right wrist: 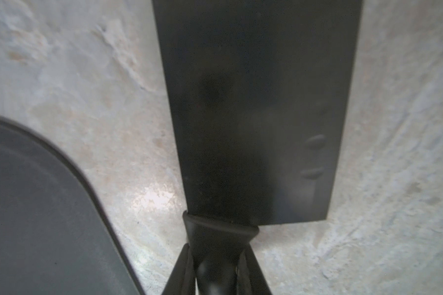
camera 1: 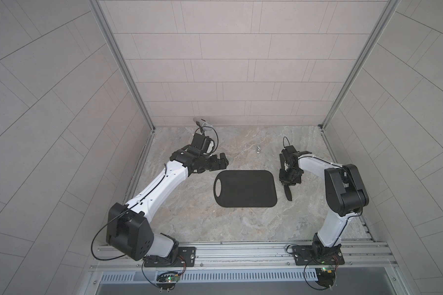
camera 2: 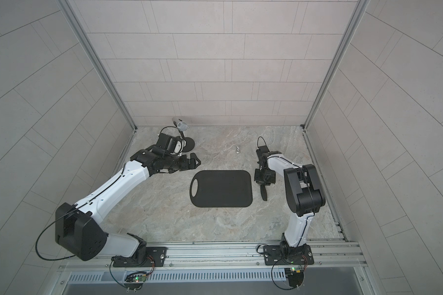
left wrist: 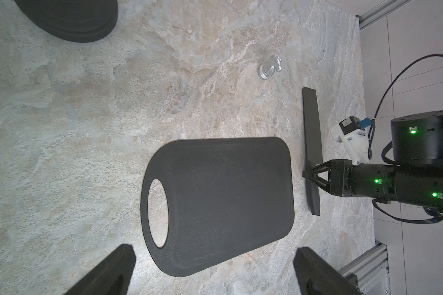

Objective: Align the knife with the edge of the cutting board
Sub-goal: Adjust the knife at the center of the board.

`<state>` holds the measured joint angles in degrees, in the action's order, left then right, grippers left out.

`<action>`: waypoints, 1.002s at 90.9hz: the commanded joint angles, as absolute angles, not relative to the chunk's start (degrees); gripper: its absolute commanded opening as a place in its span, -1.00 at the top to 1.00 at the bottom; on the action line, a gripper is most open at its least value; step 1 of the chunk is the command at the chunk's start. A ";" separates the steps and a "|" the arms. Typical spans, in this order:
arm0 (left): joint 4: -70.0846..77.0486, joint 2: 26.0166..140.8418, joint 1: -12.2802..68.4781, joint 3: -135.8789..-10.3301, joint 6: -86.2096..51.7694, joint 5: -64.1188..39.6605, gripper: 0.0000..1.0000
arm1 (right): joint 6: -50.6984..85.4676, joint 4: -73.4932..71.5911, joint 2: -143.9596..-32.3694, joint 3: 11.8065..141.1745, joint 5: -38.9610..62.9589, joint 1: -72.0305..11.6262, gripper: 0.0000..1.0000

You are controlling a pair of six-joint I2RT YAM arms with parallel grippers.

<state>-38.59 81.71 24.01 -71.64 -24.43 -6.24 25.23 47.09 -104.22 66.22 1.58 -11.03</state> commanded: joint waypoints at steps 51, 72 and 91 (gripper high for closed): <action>-37.96 80.06 23.73 -70.88 -24.65 -7.55 -1.00 | 26.47 49.76 -108.80 72.47 5.82 -11.59 0.83; -37.77 80.29 24.16 -70.77 -24.69 -8.09 -1.00 | 25.74 51.74 -112.79 76.07 4.27 -11.60 0.75; -37.74 80.50 24.33 -70.81 -24.87 -8.52 -1.00 | 24.73 53.79 -116.06 79.57 3.71 -11.51 0.60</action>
<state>-37.78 81.14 24.03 -71.61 -24.64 -7.53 25.87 54.76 -112.68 78.41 5.02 -11.29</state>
